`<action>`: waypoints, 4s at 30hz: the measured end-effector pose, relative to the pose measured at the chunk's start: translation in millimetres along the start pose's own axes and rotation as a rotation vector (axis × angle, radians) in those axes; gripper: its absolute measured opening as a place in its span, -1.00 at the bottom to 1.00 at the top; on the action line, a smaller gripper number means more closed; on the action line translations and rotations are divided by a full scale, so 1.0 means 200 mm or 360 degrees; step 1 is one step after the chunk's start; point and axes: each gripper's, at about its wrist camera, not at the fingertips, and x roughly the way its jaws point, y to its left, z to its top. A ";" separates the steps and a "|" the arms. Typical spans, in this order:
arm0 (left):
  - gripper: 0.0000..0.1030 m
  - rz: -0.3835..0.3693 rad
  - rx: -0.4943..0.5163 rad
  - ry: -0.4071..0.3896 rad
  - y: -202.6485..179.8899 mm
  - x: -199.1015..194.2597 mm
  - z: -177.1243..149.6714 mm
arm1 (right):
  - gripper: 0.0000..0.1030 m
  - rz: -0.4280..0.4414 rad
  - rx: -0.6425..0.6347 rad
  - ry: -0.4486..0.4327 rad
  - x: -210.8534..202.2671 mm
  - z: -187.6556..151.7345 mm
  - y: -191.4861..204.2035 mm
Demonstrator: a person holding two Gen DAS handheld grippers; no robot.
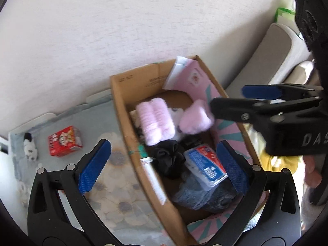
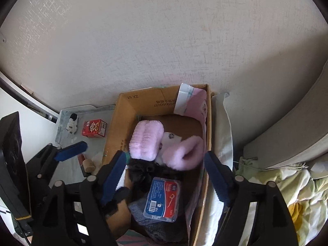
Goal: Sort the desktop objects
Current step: 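Carry black sock and pink slipper into the box and release both, then move both tools back over the sheet toward the remaining items, then grasp the red milk box with right gripper while left gripper grasps clear cup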
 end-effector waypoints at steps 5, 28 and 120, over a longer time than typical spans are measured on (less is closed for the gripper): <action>0.99 0.0051 -0.0042 -0.0023 0.06 -0.07 -0.01 | 0.47 -0.0011 -0.0013 -0.0035 -0.06 0.00 0.03; 0.99 0.0139 -0.0277 -0.0181 0.54 -0.40 -0.01 | 0.47 0.0027 -0.0052 -0.0121 -0.14 -0.03 0.31; -0.05 0.1010 -0.1462 -0.0336 1.69 0.00 -1.10 | 0.70 -0.0286 -0.0952 0.0028 1.18 -0.02 1.28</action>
